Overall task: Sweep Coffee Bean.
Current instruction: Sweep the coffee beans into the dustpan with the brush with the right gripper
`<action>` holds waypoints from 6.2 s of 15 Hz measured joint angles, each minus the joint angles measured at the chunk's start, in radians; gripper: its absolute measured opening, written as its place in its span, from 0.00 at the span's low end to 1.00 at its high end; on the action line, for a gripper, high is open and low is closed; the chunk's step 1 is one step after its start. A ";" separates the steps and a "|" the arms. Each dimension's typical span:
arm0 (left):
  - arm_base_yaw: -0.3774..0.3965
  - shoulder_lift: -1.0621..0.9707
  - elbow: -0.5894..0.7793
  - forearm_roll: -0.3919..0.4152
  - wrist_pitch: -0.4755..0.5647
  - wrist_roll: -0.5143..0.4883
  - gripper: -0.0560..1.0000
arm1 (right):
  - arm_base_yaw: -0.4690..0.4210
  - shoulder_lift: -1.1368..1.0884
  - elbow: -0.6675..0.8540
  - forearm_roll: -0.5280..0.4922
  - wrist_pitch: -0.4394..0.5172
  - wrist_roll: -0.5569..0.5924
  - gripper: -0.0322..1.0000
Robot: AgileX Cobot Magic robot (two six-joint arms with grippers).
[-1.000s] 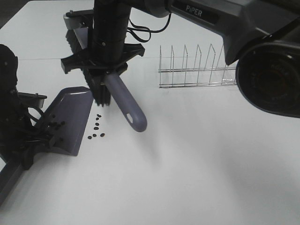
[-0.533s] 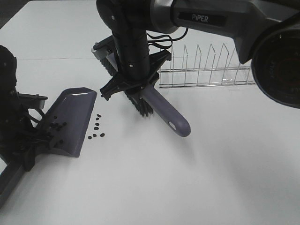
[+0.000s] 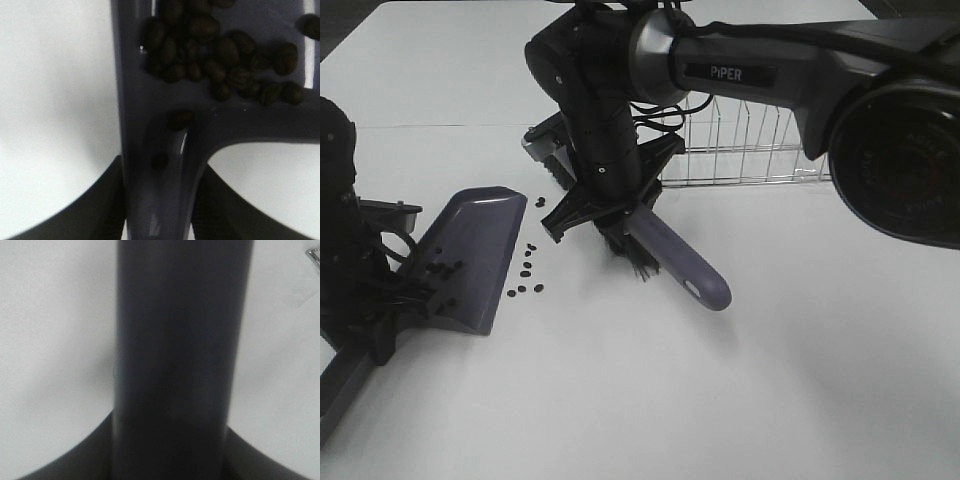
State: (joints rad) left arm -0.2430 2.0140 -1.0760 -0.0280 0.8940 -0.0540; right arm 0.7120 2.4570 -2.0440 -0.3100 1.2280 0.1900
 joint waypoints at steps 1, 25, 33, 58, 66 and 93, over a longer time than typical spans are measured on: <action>0.000 0.000 0.000 -0.001 0.000 0.000 0.35 | 0.006 0.000 0.000 0.002 -0.001 0.003 0.34; 0.000 0.000 0.000 -0.012 -0.003 0.012 0.35 | 0.044 0.069 -0.304 0.400 -0.009 0.018 0.34; 0.000 0.000 0.000 -0.012 -0.006 0.012 0.35 | 0.041 0.046 -0.078 0.158 0.016 0.060 0.34; 0.000 0.000 0.001 -0.016 -0.026 0.014 0.35 | 0.041 -0.070 -0.070 0.301 -0.003 -0.016 0.34; 0.000 0.000 0.001 -0.018 -0.027 0.014 0.35 | 0.000 -0.224 -0.068 0.128 0.000 0.026 0.34; 0.000 0.142 -0.280 -0.008 0.106 -0.054 0.35 | -0.214 -0.076 -0.107 0.310 -0.025 -0.072 0.34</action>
State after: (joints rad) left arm -0.2430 2.1560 -1.3560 -0.0360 1.0000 -0.1080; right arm 0.4980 2.3810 -2.1510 0.0000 1.2030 0.1180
